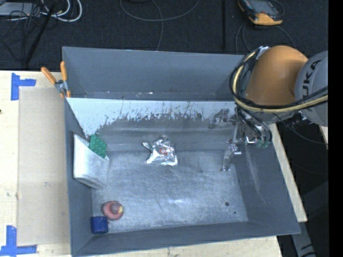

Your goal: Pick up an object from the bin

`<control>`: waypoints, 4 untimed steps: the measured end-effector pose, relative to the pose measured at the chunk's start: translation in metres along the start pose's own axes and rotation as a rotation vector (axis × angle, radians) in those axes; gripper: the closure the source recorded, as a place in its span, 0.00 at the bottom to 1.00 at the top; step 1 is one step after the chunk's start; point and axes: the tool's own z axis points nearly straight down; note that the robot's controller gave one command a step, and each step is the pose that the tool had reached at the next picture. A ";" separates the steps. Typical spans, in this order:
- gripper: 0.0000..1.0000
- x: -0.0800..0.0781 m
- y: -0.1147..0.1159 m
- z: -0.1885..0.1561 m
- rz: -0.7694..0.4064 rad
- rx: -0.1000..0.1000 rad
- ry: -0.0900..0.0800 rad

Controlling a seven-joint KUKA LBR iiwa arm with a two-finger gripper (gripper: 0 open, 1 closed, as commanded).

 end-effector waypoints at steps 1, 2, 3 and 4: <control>0.00 0.073 0.098 0.005 -0.103 -0.005 0.017; 0.00 0.050 0.094 0.090 -0.086 -0.002 0.007; 0.00 -0.008 0.106 0.023 0.030 -0.001 0.004; 0.00 -0.004 0.119 0.080 -0.054 0.000 0.010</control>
Offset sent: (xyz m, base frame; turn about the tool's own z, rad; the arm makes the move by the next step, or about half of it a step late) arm -0.0728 0.0902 -0.0051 -0.0942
